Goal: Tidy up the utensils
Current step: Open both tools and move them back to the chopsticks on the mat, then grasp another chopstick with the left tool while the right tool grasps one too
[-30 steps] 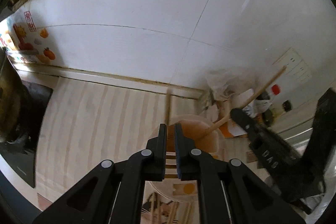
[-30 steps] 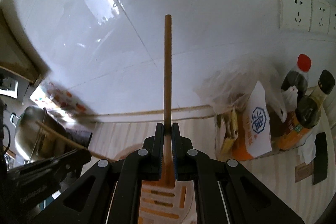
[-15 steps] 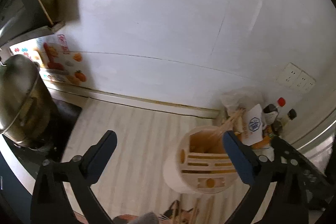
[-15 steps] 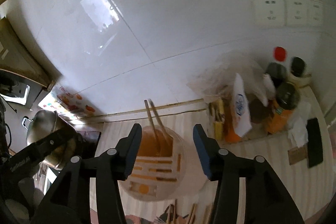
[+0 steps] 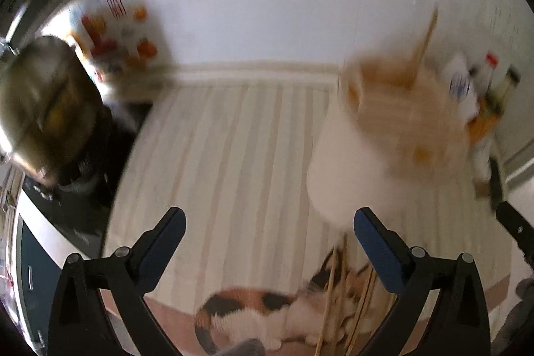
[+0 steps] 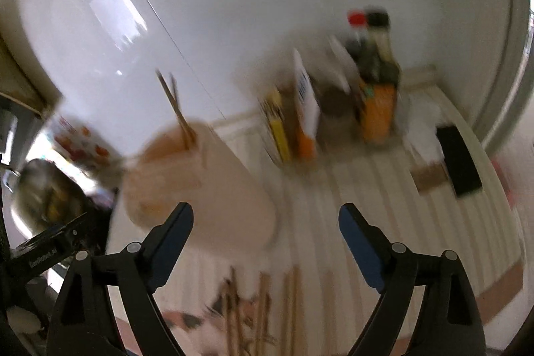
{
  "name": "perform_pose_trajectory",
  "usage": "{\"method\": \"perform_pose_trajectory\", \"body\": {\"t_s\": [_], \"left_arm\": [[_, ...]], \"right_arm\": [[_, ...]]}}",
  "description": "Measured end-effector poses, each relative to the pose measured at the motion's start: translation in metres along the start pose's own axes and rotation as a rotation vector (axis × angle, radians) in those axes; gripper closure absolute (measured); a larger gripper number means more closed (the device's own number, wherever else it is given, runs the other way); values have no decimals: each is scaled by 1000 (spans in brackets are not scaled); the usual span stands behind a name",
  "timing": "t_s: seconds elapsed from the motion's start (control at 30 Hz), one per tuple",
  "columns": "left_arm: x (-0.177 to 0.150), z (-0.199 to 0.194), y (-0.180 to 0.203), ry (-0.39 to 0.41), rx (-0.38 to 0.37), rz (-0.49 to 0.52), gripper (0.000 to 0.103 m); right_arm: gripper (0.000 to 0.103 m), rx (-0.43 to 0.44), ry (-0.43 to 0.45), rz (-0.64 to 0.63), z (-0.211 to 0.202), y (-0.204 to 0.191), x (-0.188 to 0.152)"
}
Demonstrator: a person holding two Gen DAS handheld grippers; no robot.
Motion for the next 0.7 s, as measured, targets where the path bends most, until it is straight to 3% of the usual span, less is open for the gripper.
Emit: {"method": "perform_pose_trajectory", "body": {"t_s": [0.1, 0.23, 0.3, 0.33, 0.4, 0.53, 0.7], "left_arm": [[-30, 27, 12, -73, -16, 31, 0], [-71, 67, 33, -193, -68, 64, 1], [-89, 79, 43, -247, -97, 68, 8], [-99, 86, 49, -274, -109, 75, 17], [-115, 100, 60, -324, -123, 94, 26], [-130, 111, 71, -352, -130, 118, 28], [-139, 115, 81, -361, -133, 143, 32]], "right_arm": [[13, -46, -66, 16, 16, 20, -25], [29, -107, -180, 54, 40, 52, -64], [41, -138, -227, 69, 50, 67, -80], [47, -152, -249, 75, 54, 73, -87], [52, -177, -288, 77, 61, 83, -103], [60, -214, -354, 64, 75, 98, -127], [62, -248, -410, 41, 86, 104, -145]]}}
Point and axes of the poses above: each gripper's, at about its wrist camera, not at the fingertips, and z roughly the way its jaws point, y to its right, x to its top, the point moved 6 cm from there along z, roughly the way its jaws point, and after that the axes turned 8 degrees about z, right-handed, at the moved point
